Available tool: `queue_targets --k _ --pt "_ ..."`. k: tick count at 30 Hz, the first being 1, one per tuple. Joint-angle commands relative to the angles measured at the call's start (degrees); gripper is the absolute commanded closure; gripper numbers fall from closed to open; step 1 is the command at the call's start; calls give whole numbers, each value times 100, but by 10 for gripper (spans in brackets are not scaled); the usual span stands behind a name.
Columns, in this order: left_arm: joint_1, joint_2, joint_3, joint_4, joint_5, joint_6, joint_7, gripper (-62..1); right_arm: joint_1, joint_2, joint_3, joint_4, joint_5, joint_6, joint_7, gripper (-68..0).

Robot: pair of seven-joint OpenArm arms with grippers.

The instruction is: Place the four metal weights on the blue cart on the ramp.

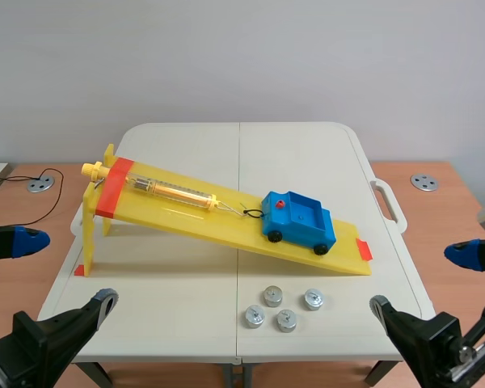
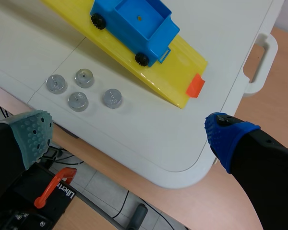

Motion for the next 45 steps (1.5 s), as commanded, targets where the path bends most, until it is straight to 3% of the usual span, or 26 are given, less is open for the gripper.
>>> queue_targets --k 1,19,21,26,36,40,45 --pt "155 -83 -85 452 -461 -142 -636 -623 37 249 195 243 234 -149 686 -659" --pt "125 -81 -85 452 -461 -146 -184 -623 37 249 192 243 208 -151 684 -659" --pt "122 -81 -85 452 -461 -144 -186 -577 39 249 192 243 208 -151 684 -659" --pt "122 -81 -85 452 -461 -144 -184 -363 85 238 192 240 208 -151 634 -659" --pt "122 46 -85 452 -461 -144 -109 -92 800 -105 87 236 216 -103 -337 -659" --pt "125 131 -85 452 -459 -144 125 -37 1062 -151 -179 166 212 -103 -535 -659" --pt "122 317 -85 452 -417 -144 247 -27 1408 -321 -590 -63 114 -103 -605 -658"
